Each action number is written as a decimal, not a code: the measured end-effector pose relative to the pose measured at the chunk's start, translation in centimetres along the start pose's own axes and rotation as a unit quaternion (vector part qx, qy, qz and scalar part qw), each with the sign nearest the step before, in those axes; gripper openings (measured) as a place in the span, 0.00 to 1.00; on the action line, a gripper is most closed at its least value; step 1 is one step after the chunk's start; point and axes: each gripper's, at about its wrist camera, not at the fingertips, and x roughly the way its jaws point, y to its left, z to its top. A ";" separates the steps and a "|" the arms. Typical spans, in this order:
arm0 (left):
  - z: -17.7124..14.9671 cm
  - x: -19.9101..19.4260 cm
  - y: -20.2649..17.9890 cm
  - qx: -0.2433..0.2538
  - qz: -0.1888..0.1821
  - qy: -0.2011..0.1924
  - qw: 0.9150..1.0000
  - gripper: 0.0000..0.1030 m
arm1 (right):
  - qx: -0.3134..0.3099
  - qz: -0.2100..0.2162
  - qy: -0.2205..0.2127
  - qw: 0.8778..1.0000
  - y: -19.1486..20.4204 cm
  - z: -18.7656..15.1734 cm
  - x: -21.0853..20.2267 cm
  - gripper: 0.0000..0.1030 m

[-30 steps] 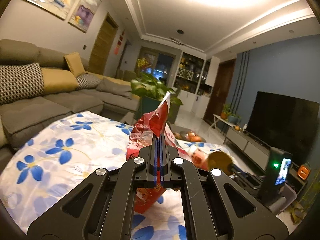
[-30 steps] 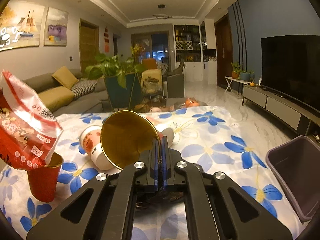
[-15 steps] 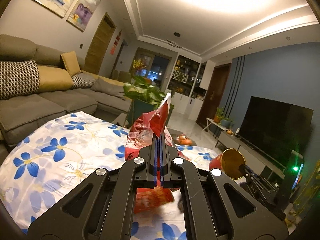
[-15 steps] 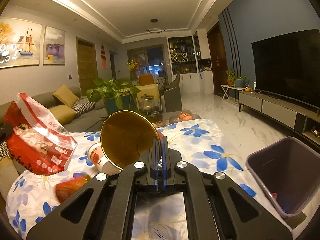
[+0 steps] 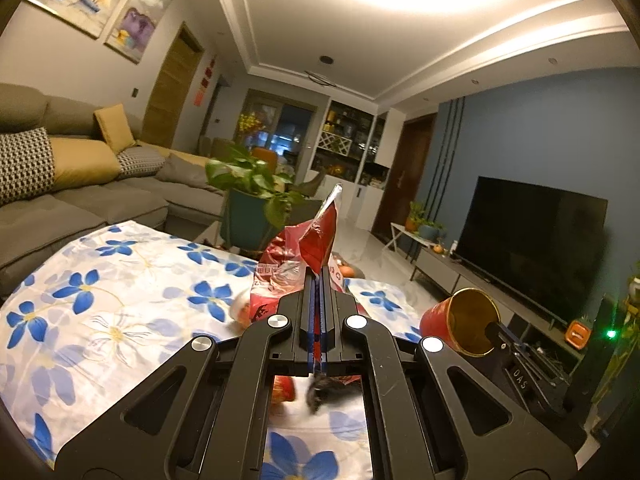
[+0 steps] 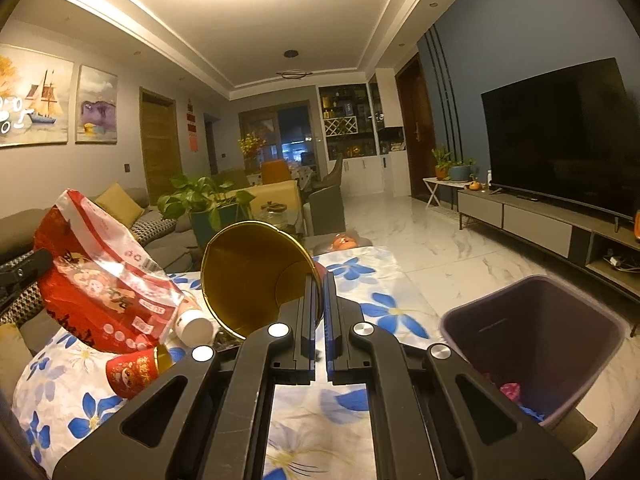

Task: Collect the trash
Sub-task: 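Carry the snack bag and gold-rimmed cup over the grey bin and open both tools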

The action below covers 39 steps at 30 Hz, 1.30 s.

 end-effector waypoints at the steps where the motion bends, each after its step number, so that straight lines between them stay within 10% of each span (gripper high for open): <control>1: -0.2 0.1 -0.5 0.004 -0.004 0.002 1.000 0.01 | 0.001 -0.002 -0.001 1.000 -0.3 0.0 -0.2 0.04; 39: -6.6 6.7 -21.5 0.096 -0.182 0.032 0.978 0.01 | 0.047 -0.170 -0.054 0.983 -14.1 1.2 -7.0 0.04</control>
